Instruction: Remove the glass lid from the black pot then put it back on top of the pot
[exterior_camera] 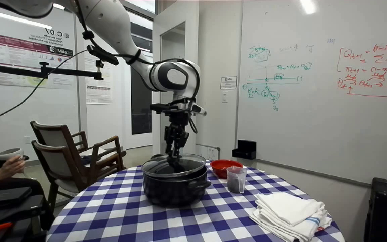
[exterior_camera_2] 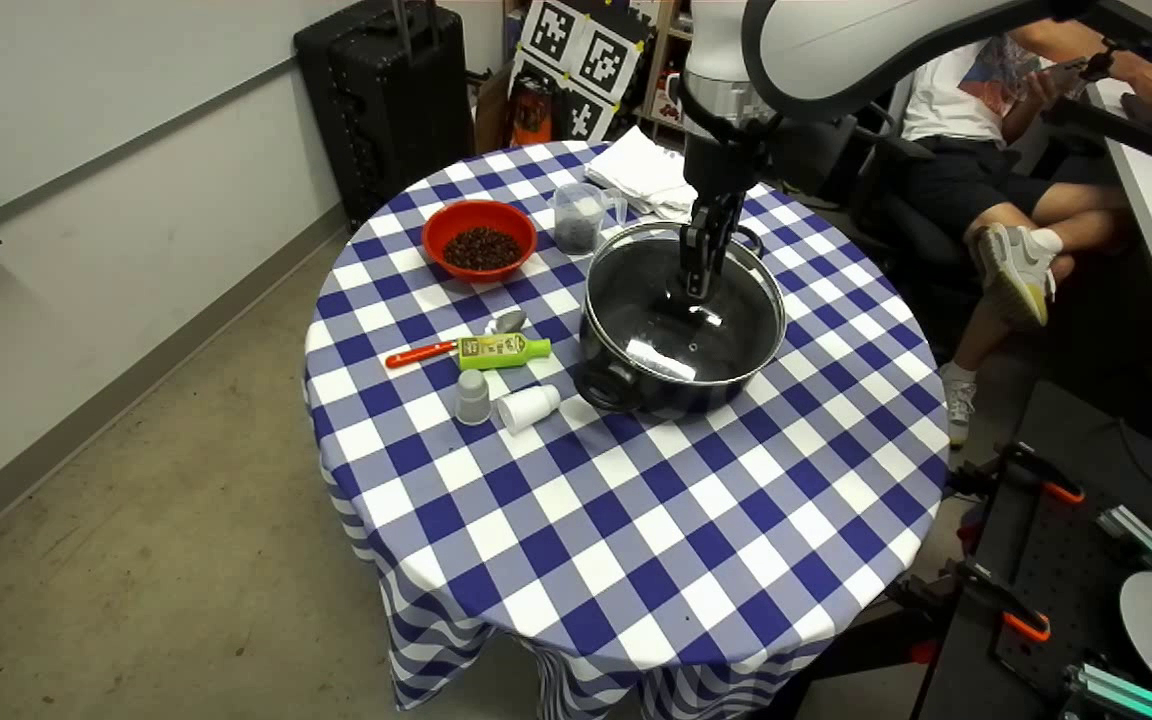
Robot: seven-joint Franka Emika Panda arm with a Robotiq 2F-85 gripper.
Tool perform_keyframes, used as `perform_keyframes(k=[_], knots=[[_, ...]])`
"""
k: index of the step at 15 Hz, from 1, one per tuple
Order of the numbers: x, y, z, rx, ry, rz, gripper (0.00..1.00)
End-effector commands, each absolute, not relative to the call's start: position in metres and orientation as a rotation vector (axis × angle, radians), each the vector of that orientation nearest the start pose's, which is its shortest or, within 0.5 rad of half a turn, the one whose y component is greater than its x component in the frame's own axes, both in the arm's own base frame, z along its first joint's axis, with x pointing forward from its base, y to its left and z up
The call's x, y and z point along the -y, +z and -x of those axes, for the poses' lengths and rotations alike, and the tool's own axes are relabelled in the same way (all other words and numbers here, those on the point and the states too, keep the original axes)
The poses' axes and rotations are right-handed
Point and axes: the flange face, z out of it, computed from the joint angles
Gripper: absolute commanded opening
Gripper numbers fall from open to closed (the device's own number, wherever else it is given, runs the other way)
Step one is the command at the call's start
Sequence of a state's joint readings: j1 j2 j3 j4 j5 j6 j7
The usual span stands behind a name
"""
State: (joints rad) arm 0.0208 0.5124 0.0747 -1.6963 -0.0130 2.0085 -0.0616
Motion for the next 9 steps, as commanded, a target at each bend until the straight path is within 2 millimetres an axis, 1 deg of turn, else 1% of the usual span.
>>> perform_keyframes(k=[1,9], knots=[[-0.0541,0.2932,-0.6563,0.258,0.283,3.070,0.24],[-0.0487,0.2939,-0.6641,0.245,0.271,3.071,0.24]])
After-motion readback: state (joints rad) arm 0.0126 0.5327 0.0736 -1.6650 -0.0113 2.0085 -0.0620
